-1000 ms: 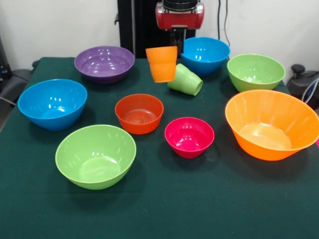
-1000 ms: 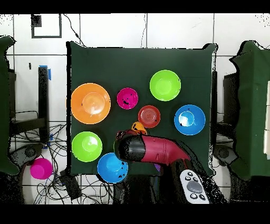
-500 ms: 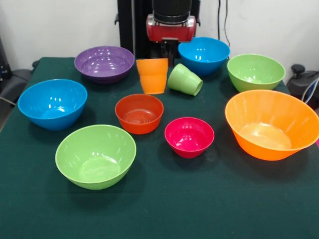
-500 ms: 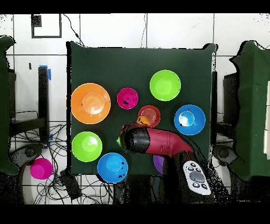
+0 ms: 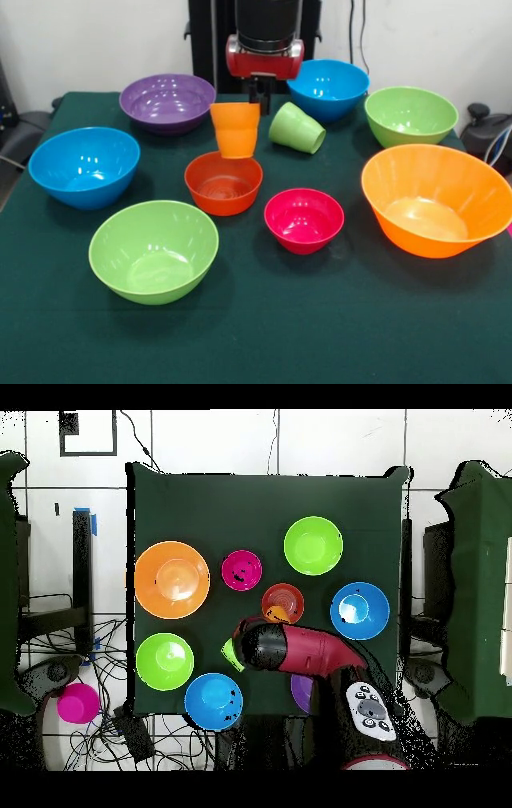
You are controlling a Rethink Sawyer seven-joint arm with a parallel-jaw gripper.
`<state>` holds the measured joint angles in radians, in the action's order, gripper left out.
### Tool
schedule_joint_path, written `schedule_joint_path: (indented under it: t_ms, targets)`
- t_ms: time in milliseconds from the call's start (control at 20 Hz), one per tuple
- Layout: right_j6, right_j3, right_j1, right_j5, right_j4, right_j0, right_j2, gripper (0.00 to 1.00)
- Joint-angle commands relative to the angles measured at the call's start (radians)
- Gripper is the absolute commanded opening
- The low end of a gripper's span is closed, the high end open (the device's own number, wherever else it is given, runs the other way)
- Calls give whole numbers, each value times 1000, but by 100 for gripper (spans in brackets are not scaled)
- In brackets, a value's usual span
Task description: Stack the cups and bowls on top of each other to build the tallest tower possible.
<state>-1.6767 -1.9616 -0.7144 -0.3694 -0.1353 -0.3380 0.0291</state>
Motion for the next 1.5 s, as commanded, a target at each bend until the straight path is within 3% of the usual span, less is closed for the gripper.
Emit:
schedule_joint_path:
  t_ms: [50,900,1500]
  targets:
    - [-200,49,59,81,20,52,-16,0]
    - [-246,139,197,196,45,86,-75,0]
    - [-156,311,158,4,71,51,18,0]
